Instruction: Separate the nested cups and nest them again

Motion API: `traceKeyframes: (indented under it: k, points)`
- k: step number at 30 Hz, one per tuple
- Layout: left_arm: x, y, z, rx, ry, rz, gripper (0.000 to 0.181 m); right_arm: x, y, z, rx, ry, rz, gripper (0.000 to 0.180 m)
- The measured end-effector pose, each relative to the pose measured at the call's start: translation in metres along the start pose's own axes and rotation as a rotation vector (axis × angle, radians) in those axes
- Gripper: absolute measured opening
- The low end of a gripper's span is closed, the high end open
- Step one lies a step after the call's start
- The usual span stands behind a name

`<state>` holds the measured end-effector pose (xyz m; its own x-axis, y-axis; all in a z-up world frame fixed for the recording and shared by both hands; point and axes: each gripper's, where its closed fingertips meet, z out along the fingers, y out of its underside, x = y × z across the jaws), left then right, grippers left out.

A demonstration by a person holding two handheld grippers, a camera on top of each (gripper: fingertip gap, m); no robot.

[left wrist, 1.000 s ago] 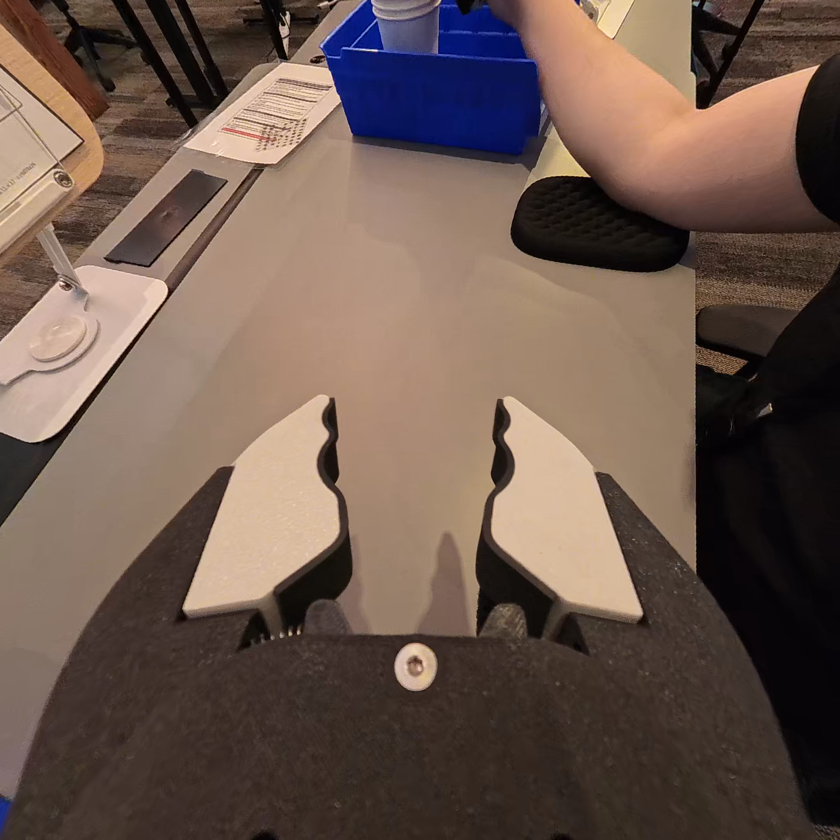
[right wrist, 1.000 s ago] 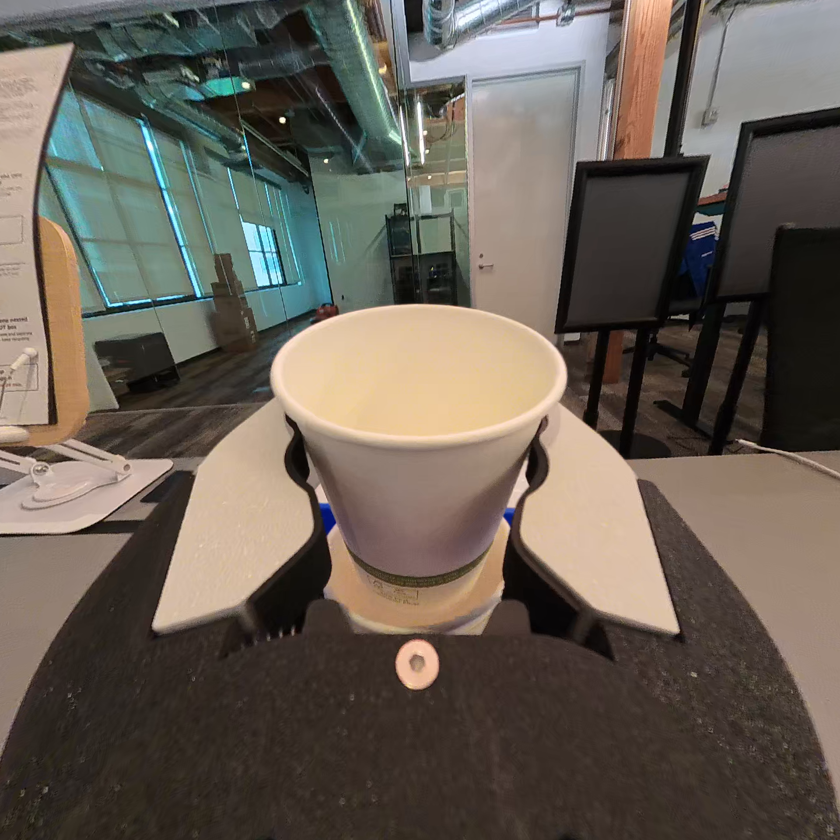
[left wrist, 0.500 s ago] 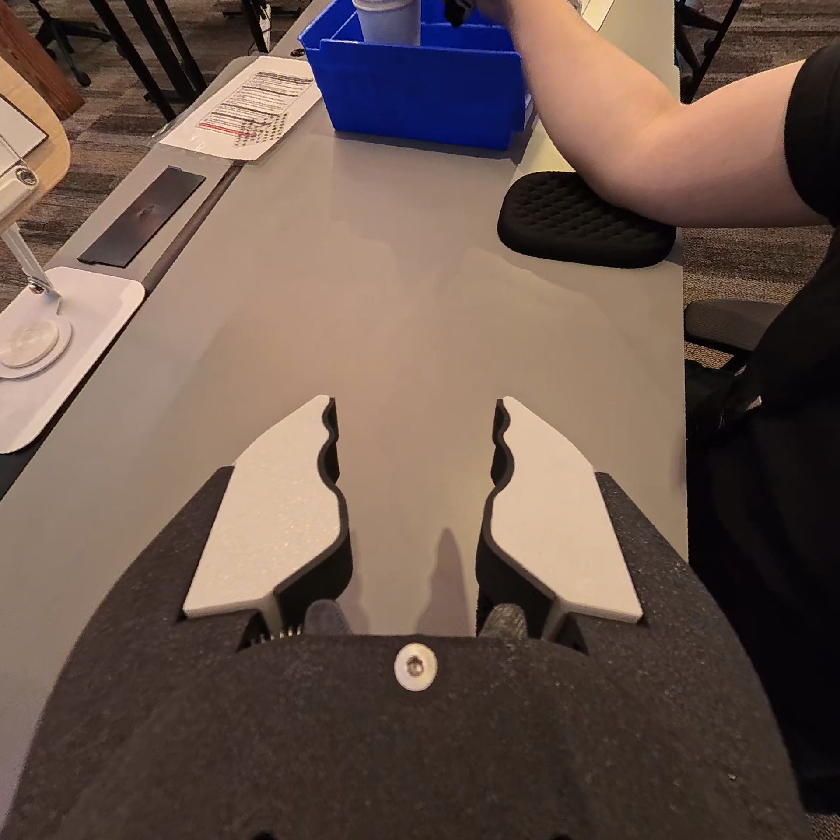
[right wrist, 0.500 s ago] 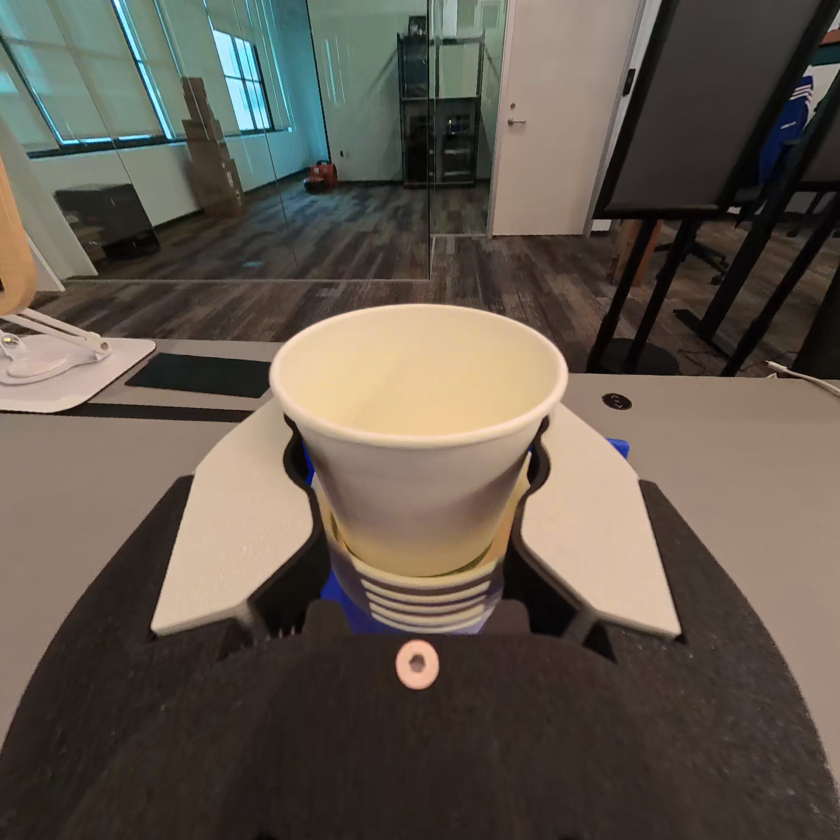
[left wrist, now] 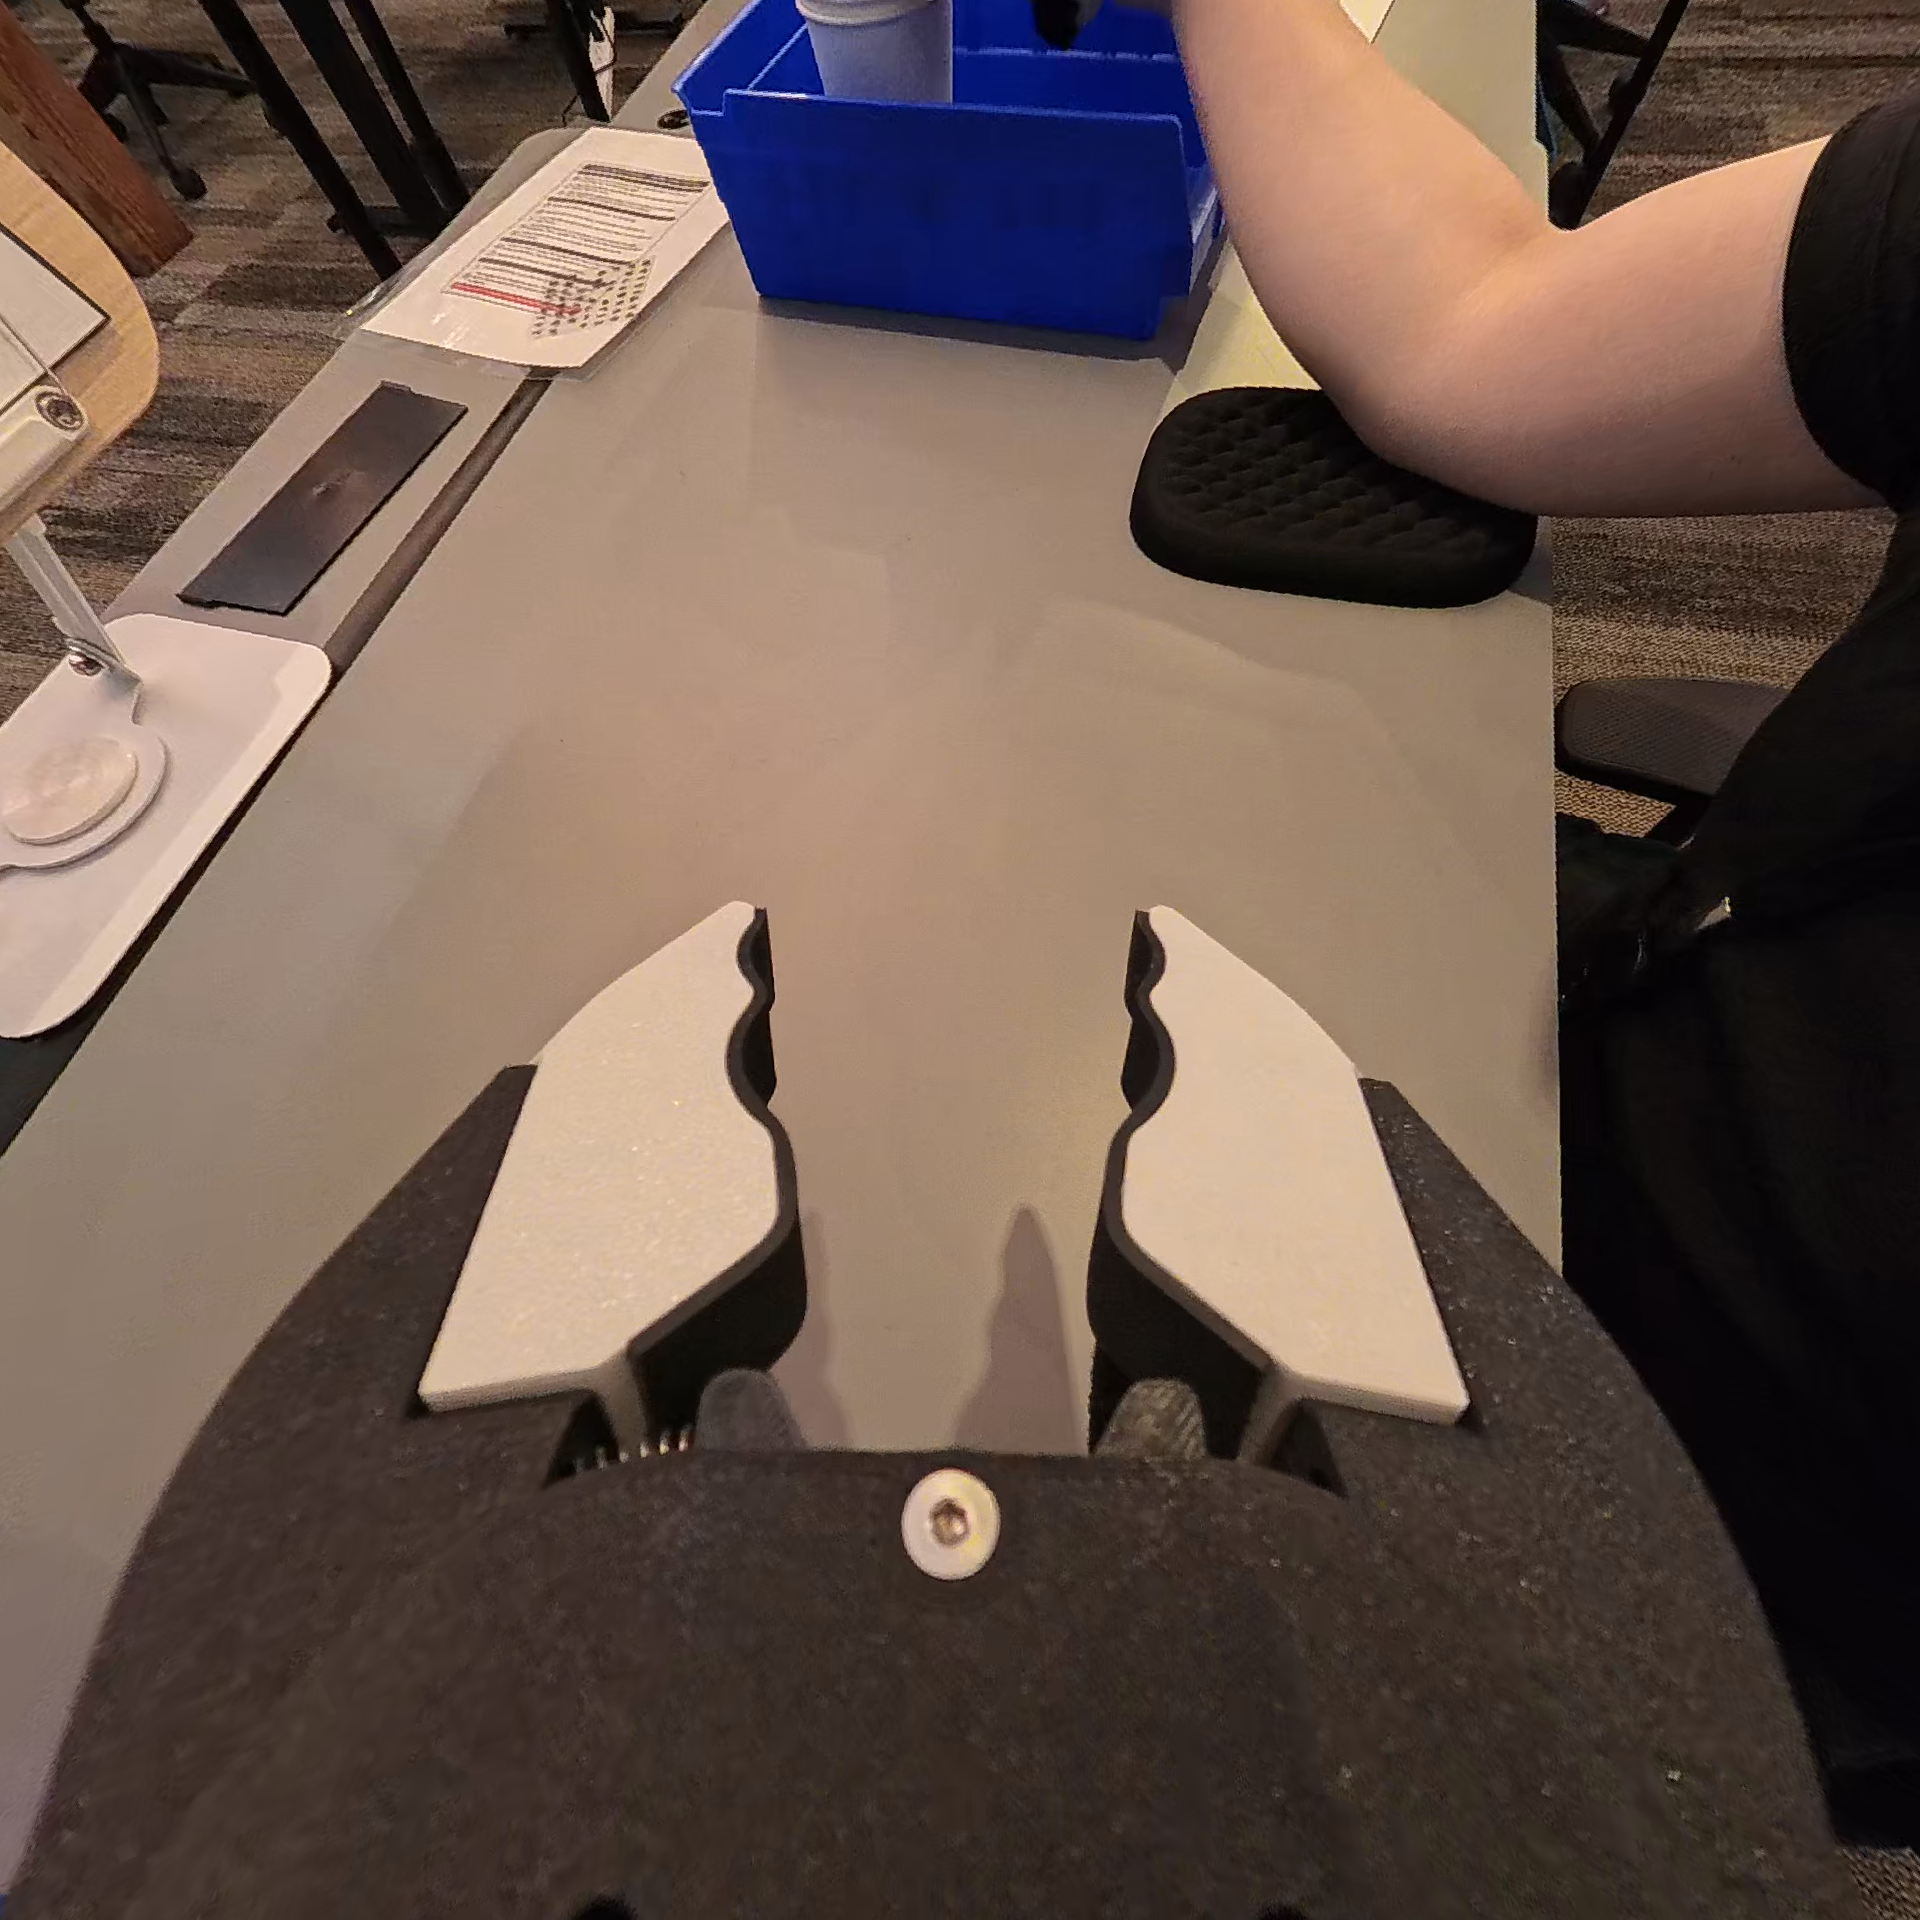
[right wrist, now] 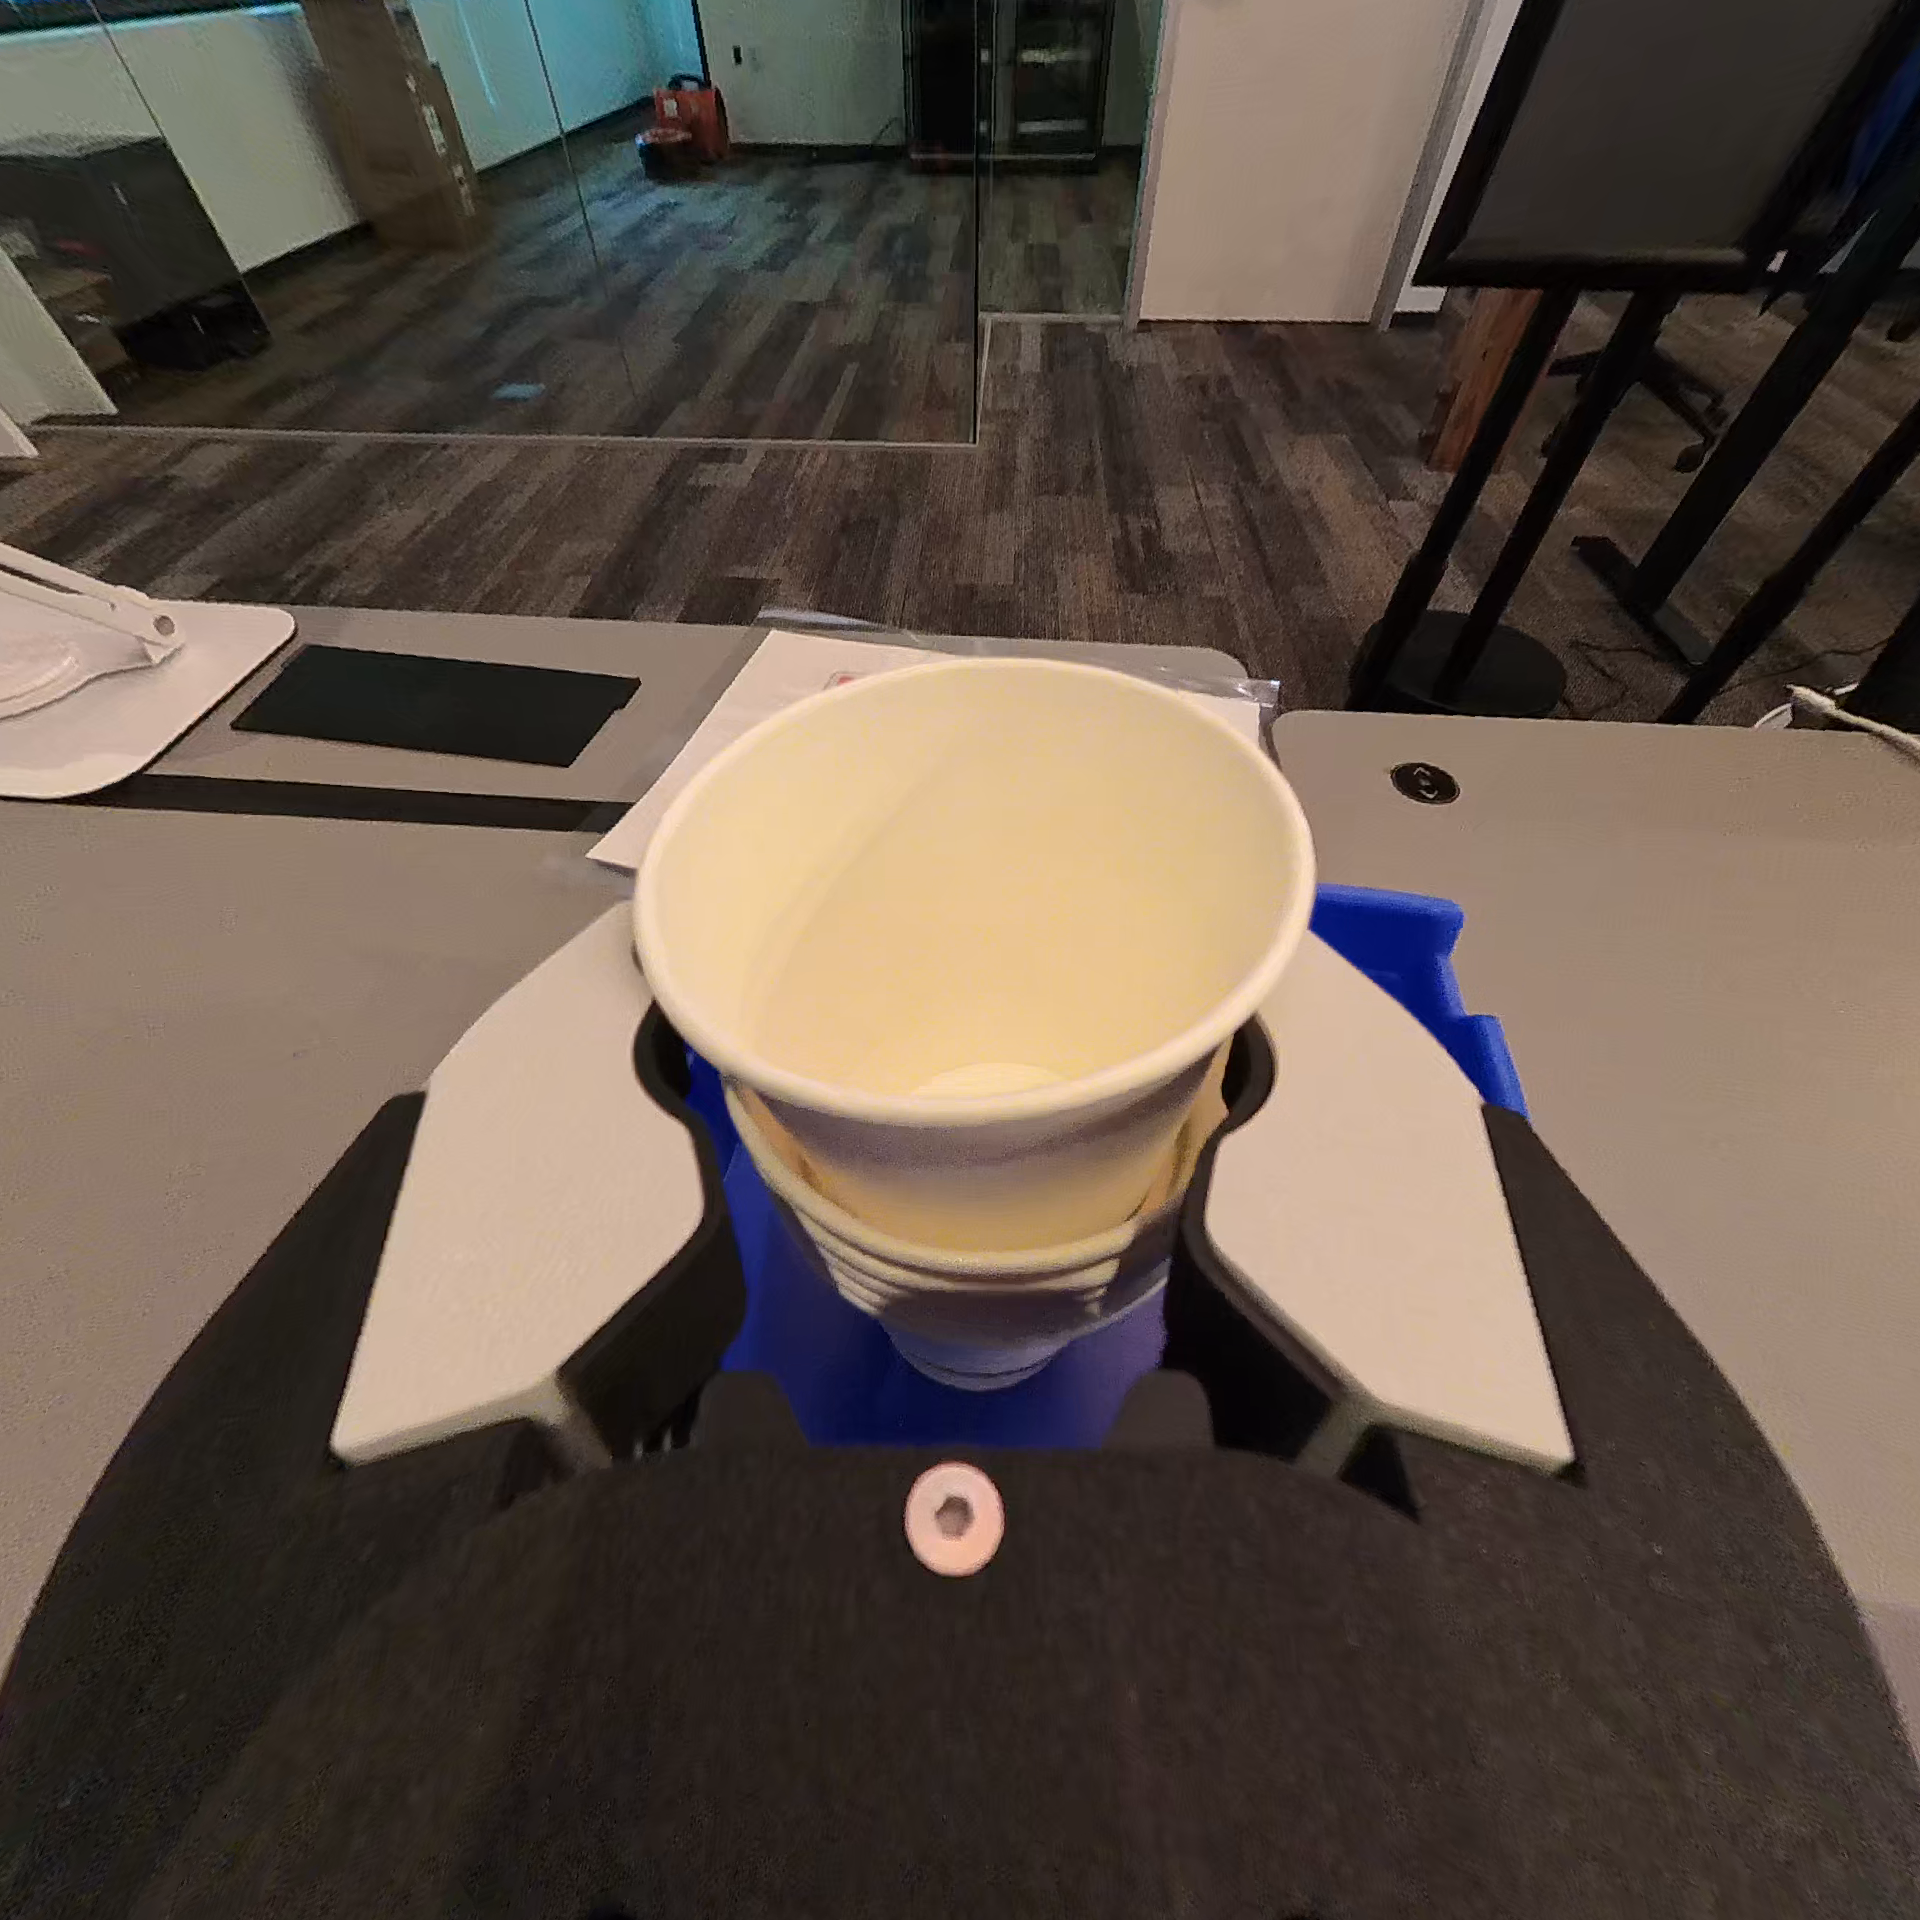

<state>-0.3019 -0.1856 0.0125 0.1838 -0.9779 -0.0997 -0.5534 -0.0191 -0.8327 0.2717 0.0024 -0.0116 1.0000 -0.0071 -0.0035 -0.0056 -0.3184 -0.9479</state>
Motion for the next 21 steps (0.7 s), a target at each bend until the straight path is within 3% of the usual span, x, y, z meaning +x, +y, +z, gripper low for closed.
traceKeyframes:
  k: [7,13,16,18,21]
  points:
    - [-0.001,0.0,-0.003,0.006,-0.01,-0.003,0.065,0.002,0.004,-0.008,-0.068,0.019,0.027,0.116]
    - [-0.007,0.005,-0.014,0.016,-0.064,-0.029,0.066,0.004,-0.024,-0.057,0.015,-0.002,0.075,0.121]
    - [-0.025,0.014,-0.028,-0.002,-0.205,-0.074,0.065,0.004,-0.045,-0.11,0.072,0.007,0.137,0.114]
    - [-0.045,0.025,-0.045,-0.037,-0.359,-0.132,0.066,0.014,-0.053,-0.142,0.099,0.064,0.166,0.099]
    - [-0.077,0.048,-0.089,-0.1,-0.645,-0.219,0.065,0.038,-0.036,-0.154,-0.052,0.105,0.154,0.085]
